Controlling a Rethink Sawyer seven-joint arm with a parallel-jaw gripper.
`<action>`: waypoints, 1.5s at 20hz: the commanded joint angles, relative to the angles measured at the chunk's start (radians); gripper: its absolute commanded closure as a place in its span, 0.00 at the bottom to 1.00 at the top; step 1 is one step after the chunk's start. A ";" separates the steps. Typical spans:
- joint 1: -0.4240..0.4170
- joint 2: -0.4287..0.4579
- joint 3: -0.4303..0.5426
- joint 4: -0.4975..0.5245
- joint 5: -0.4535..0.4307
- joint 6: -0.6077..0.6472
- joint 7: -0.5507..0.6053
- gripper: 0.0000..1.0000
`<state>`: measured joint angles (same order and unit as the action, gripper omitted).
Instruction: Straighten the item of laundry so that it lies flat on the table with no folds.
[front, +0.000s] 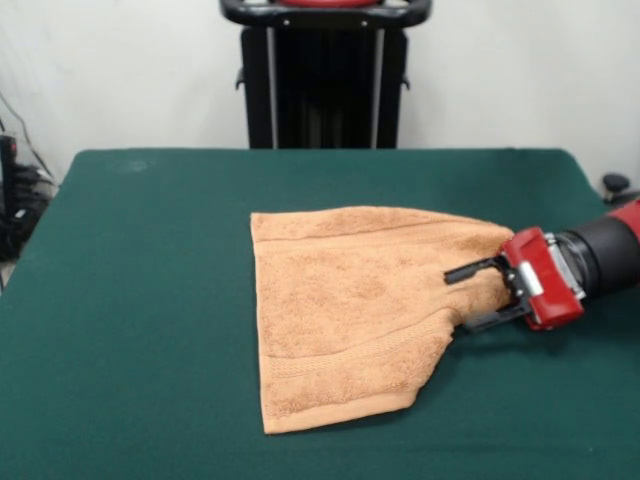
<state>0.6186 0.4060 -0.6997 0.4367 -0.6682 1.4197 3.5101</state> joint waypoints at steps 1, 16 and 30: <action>0.029 0.063 0.146 0.182 0.032 -0.081 -0.429 0.00; 0.030 0.068 0.203 0.168 0.040 -0.207 -0.408 0.00; 0.001 0.053 0.243 0.147 0.037 -0.300 -0.446 1.00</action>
<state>0.6351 0.3740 -0.6654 0.4907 -0.6841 1.3240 3.3685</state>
